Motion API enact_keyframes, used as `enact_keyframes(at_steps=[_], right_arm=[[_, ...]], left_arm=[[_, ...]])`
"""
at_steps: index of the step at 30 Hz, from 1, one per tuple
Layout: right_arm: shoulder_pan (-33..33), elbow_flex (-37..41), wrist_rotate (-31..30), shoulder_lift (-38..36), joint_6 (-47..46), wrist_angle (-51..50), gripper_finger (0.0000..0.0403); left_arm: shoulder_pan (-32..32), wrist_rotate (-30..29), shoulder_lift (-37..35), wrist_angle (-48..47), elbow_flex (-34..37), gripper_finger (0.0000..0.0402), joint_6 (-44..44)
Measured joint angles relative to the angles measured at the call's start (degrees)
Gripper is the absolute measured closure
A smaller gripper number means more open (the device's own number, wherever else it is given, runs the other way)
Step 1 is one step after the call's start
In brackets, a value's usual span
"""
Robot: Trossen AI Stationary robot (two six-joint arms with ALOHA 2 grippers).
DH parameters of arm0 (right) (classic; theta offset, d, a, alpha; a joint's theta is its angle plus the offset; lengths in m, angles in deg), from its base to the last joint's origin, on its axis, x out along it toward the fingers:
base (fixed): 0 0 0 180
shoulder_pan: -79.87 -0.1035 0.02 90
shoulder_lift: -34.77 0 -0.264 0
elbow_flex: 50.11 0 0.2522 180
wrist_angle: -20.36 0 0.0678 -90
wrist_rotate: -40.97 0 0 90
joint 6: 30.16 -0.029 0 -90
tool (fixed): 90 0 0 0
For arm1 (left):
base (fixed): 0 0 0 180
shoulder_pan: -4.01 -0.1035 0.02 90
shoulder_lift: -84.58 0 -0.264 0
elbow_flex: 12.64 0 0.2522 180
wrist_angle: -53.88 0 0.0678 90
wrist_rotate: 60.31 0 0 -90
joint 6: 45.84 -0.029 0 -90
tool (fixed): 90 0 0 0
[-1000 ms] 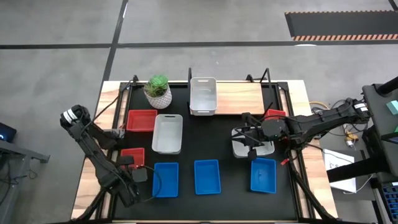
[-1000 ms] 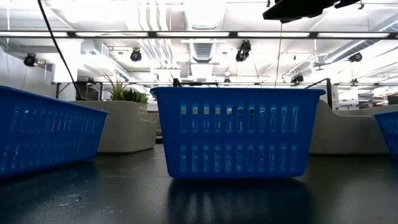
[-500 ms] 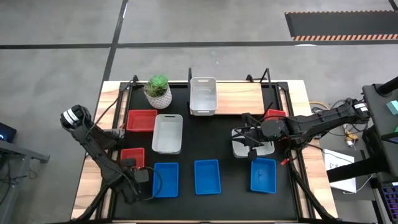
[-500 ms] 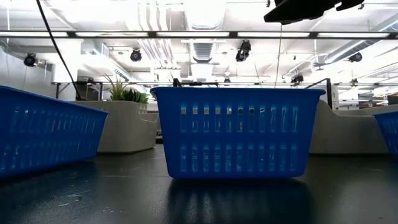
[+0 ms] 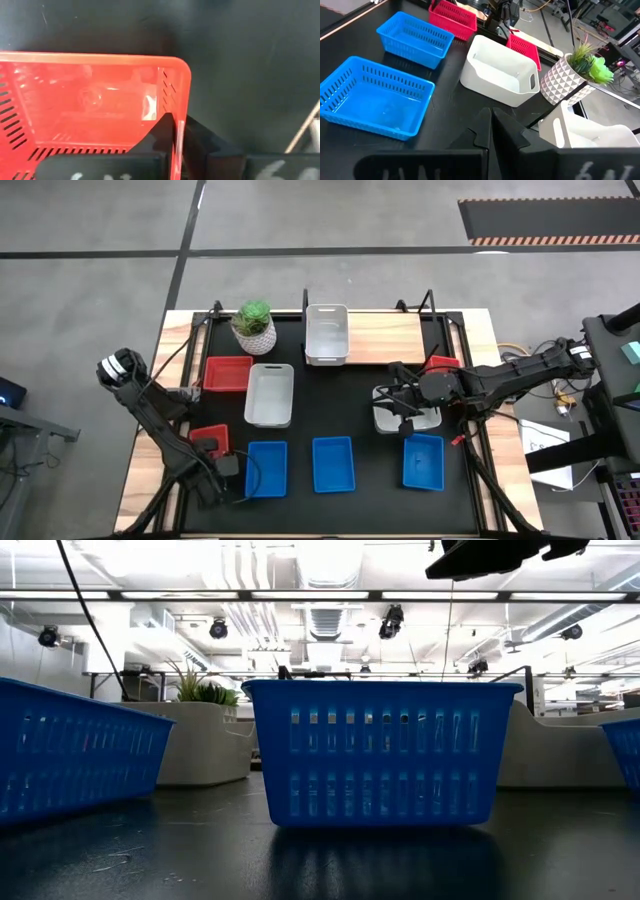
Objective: Stack baskets on shelf by color
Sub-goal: Put the bottom red bin on the shelf
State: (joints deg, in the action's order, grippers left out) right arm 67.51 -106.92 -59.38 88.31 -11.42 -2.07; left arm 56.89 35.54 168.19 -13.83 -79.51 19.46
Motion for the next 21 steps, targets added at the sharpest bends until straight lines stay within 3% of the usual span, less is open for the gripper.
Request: enact_keyframes(at_steps=[6,15,18,21], right_arm=[[0.0,0.0,0.0,0.0,-0.8,0.0,0.0394],[0.0,0.0,0.0,0.0,-0.8,0.0,0.0394],[0.0,0.0,0.0,0.0,-0.8,0.0,0.0394],[0.0,0.1,0.0,0.0,-0.8,0.0,0.0394]], left_arm=[[-0.2,0.1,0.0,-7.9,-9.2,0.0401,2.4],[-2.7,-0.8,-0.1,-20.2,-32.3,0.0401,11.3],[-4.0,-5.4,0.0,-22.1,-38.8,0.0401,12.6],[-6.2,-14.3,0.2,-22.4,-43.4,0.0401,8.2]])
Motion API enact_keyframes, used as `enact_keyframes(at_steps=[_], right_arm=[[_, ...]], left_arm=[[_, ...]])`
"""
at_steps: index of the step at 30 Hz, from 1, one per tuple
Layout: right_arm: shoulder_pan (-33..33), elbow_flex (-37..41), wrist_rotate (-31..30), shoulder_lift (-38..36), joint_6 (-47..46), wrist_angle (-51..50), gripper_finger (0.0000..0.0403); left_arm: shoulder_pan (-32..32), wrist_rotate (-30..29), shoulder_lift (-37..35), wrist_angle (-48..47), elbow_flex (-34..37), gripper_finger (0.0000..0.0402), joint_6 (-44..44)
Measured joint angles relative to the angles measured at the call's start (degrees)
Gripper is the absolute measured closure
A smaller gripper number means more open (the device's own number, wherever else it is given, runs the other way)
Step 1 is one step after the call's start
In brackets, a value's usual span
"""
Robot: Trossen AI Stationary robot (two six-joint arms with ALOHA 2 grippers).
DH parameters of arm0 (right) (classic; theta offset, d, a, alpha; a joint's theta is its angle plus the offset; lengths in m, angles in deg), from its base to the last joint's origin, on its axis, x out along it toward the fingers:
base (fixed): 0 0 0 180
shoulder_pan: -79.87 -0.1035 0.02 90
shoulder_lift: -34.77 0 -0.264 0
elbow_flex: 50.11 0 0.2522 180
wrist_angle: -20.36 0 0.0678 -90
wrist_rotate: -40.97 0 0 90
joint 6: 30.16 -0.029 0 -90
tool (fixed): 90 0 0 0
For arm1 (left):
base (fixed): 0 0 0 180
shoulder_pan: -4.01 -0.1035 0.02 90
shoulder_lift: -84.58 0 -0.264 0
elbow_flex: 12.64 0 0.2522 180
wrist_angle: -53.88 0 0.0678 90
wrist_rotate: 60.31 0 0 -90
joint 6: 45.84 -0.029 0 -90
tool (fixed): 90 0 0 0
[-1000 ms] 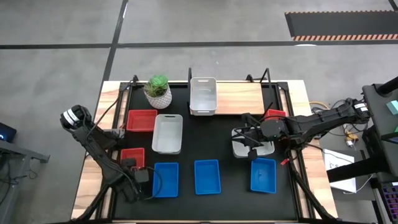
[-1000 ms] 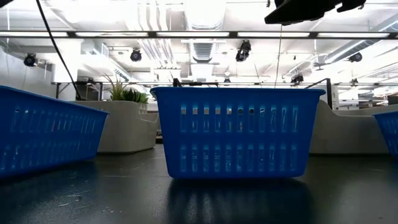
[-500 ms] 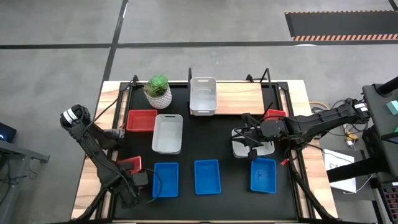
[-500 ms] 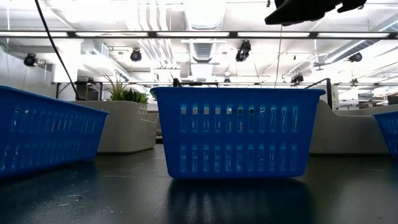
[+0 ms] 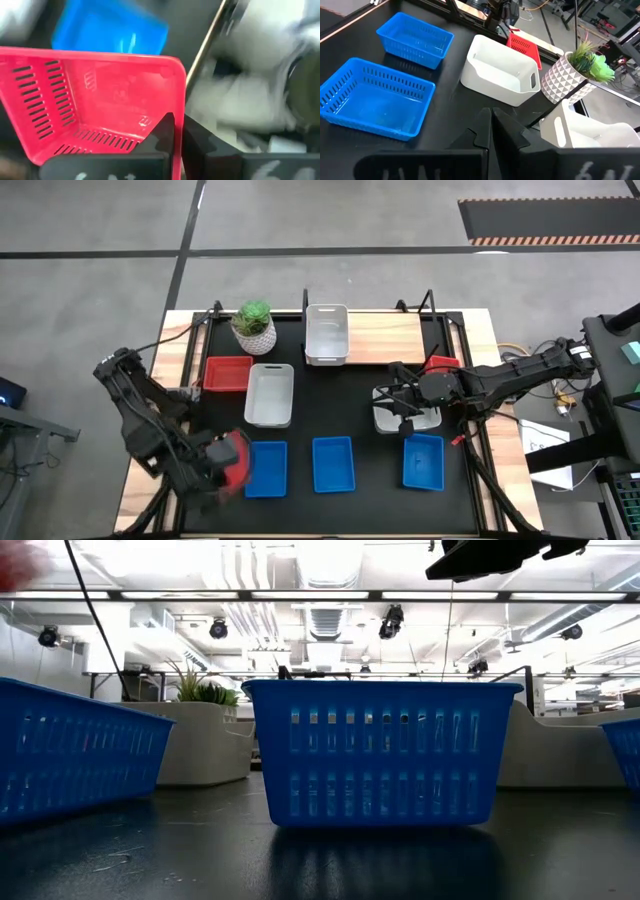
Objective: Stack baskets on shelf by color
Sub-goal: Put the bottom red bin on the shelf
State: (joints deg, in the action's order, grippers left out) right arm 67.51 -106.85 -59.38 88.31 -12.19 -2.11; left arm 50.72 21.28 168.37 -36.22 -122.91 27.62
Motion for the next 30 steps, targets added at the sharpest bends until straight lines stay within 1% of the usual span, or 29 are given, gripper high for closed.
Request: enact_keyframes(at_steps=[2,3,8,13,15,18,23,26,30], right_arm=[[0.0,0.2,0.0,0.0,0.0,-0.2,0.0394],[0.0,0.2,0.0,0.0,0.1,-0.5,0.0394],[0.0,0.3,-0.2,-0.2,1.1,-2.4,0.0394],[0.0,0.3,-0.2,-1.5,-0.9,-4.5,0.0394],[0.0,0.4,-0.2,-2.3,-2.2,-6.5,0.0394],[0.0,1.2,-0.2,-4.3,-4.7,-6.8,0.0394],[0.0,3.1,-0.3,-8.9,-5.2,-6.2,0.0394],[0.0,4.4,-0.2,-11.8,-5.1,-5.7,0.0394],[0.0,6.3,-0.2,-15.3,-5.5,-5.6,0.0394]], left_arm=[[-2.6,-6.0,0.0,1.0,-1.6,0.0401,-5.8],[-4.0,-8.5,0.0,2.5,-2.0,0.0401,-10.1],[-11.6,-20.5,0.3,12.9,-1.4,0.0401,-34.4],[-19.6,-30.9,4.9,24.8,-1.1,0.0401,-58.5],[-22.9,-31.0,7.5,29.6,-1.2,0.0401,-66.6],[-27.3,-29.3,11.1,30.3,-2.3,0.0401,-72.1],[-33.3,-23.5,15.8,30.5,-2.5,0.0401,-72.6],[-35.5,-21.0,18.7,31.5,-2.5,0.0401,-73.2],[-37.7,-17.7,21.9,34.4,-2.7,0.0402,-76.2]])
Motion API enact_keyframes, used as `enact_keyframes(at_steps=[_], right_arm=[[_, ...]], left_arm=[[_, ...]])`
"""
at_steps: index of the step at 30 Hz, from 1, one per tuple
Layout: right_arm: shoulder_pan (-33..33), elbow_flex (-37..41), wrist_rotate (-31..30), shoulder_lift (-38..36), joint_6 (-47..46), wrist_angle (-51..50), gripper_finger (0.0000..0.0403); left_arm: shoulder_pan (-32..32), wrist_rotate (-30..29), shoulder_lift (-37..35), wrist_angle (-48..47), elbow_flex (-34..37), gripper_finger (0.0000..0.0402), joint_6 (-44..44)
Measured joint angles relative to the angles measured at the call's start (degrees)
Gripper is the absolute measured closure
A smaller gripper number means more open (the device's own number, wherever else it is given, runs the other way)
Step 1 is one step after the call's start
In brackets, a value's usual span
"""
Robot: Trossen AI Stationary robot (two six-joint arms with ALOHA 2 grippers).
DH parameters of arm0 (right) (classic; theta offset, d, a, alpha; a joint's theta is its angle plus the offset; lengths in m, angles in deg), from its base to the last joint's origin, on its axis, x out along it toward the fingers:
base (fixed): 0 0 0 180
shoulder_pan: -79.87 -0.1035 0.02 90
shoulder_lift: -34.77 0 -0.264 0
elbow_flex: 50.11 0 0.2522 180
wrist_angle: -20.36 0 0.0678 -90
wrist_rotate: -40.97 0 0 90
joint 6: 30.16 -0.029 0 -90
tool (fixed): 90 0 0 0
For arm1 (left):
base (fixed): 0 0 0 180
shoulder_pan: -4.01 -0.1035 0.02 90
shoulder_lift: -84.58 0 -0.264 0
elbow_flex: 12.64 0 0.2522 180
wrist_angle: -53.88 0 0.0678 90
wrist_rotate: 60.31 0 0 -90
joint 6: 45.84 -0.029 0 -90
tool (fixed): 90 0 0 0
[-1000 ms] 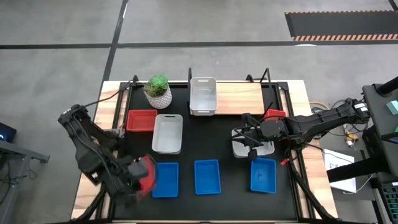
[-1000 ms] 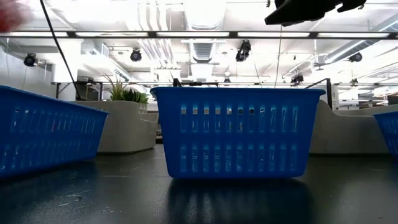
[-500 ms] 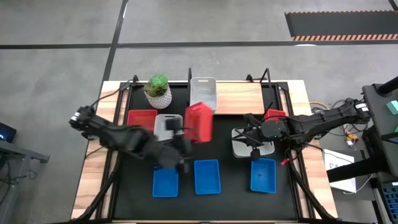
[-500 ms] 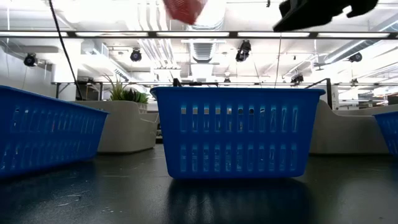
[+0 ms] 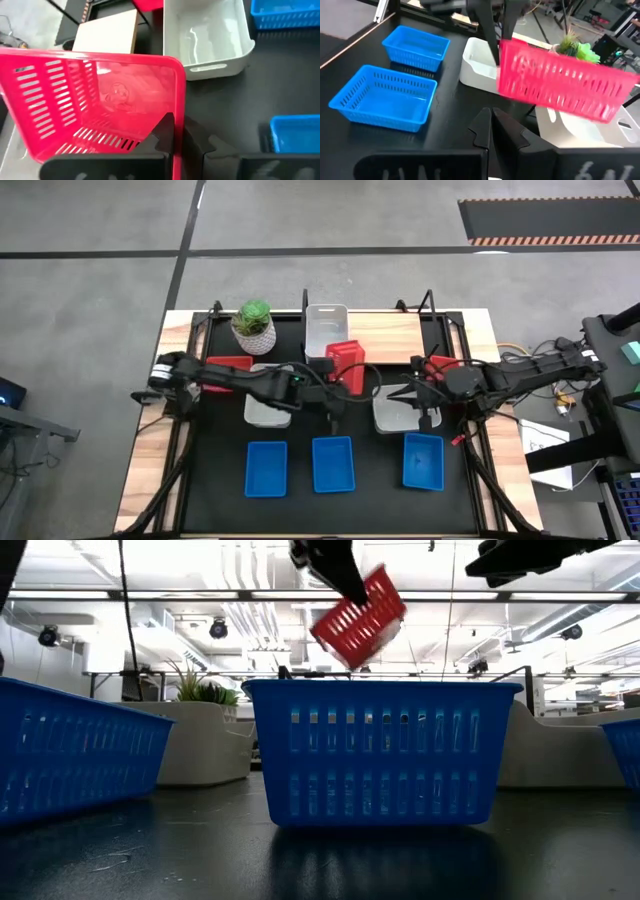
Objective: Stack baskets on shelf by color
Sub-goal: Put the bottom red bin on the shelf
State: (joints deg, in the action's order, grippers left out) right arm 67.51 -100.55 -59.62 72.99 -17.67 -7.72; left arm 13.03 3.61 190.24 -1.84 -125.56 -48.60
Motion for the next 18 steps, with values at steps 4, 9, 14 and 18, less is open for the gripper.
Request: enact_keyframes(at_steps=[4,9,14,18], right_arm=[[0.0,1.0,0.0,-2.9,-0.1,0.1,0.0394],[0.0,1.1,0.0,-4.1,0.9,0.0,0.0394],[0.0,1.1,0.1,-4.0,2.1,-0.1,0.0394],[0.0,1.1,0.1,-4.0,2.2,-0.3,0.0394]], left_arm=[[-1.4,1.0,2.4,4.5,-0.3,0.0402,-5.5],[-2.8,1.0,3.8,12.6,-0.3,0.0402,-12.7],[-5.3,1.1,4.5,19.7,0.0,0.0402,-15.9],[-8.5,3.5,5.5,28.4,1.5,0.0402,-15.3]])
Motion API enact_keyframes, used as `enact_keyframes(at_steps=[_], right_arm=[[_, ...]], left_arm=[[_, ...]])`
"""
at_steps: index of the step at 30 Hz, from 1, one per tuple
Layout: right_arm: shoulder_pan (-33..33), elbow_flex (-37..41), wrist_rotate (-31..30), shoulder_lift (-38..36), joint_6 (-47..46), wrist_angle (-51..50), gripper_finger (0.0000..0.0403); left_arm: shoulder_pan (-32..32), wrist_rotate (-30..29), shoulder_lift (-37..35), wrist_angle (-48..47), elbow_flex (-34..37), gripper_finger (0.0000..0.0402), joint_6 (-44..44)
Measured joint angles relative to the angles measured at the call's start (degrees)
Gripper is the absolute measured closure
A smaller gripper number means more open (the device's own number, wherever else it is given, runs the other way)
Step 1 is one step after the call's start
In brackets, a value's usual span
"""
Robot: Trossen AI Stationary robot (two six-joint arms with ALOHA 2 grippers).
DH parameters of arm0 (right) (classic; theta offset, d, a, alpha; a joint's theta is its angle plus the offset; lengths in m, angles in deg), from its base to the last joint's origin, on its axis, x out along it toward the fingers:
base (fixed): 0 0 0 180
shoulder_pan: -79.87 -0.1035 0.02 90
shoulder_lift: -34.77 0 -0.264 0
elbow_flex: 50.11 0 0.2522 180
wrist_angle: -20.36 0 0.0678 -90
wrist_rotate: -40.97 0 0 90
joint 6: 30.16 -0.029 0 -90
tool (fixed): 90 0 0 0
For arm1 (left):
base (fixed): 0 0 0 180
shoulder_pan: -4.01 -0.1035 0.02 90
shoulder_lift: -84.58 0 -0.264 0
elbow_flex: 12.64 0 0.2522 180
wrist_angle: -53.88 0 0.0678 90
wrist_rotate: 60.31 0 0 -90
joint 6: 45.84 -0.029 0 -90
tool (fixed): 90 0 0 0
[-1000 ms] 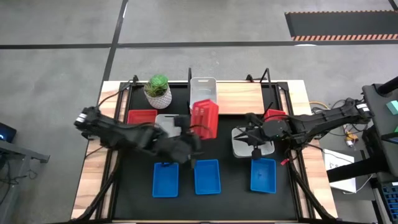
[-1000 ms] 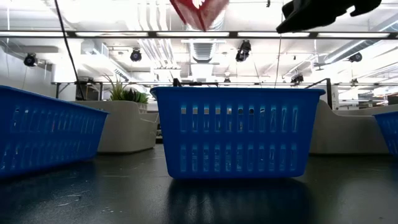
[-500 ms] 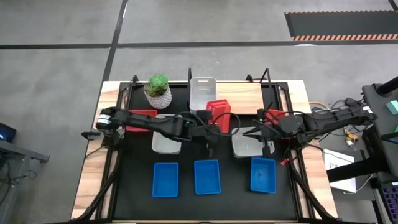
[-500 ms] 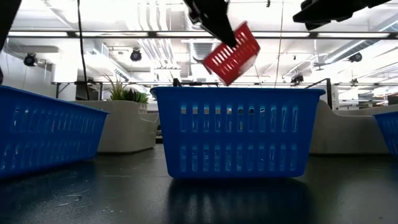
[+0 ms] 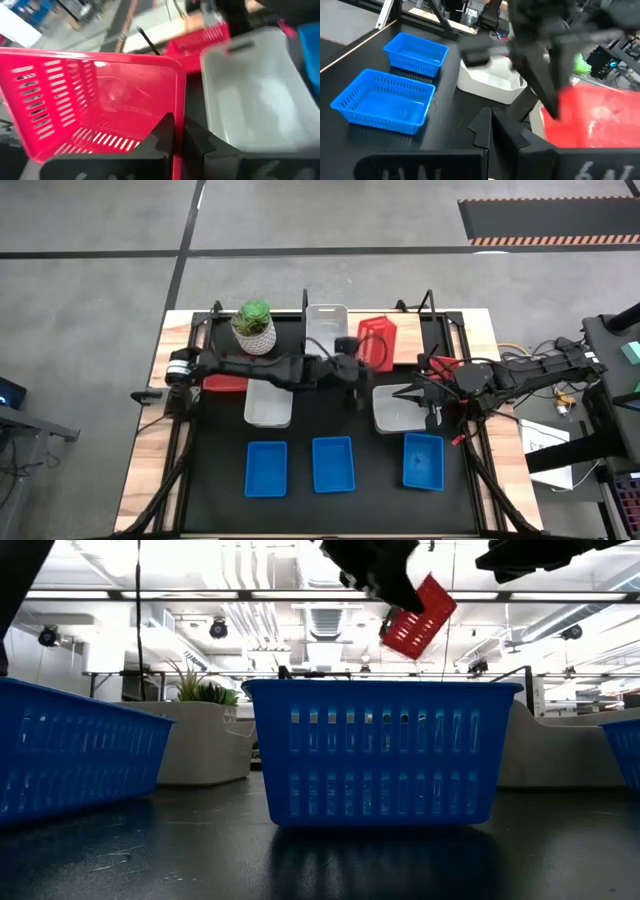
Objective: Stack baskets on shelf by color
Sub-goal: Put the bottom red bin on the shelf
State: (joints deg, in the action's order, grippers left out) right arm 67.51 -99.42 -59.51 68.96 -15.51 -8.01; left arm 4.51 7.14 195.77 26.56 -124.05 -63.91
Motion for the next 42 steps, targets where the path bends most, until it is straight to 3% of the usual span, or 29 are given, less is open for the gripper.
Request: enact_keyframes(at_steps=[4,11,21,33,42], right_arm=[[0.0,0.0,0.1,-0.3,-0.1,-0.6,0.0394],[0.0,0.0,0.1,-1.0,-0.3,-1.2,0.0394],[0.0,0.0,0.1,-1.1,-1.7,-1.4,0.0394],[0.0,0.0,-0.1,-1.1,-1.7,-1.4,0.0394],[0.0,0.0,-0.1,-1.1,-1.6,-1.4,0.0394]], left_arm=[[-2.9,2.8,3.2,2.5,0.3,0.0402,1.3],[-5.6,2.8,8.3,2.4,-0.2,0.0402,5.5],[-6.4,3.0,8.8,3.1,0.2,0.0401,5.7],[-7.0,2.8,8.8,5.9,0.5,0.034,5.8],[-7.0,2.8,8.7,5.7,0.2,0.0331,5.7]])
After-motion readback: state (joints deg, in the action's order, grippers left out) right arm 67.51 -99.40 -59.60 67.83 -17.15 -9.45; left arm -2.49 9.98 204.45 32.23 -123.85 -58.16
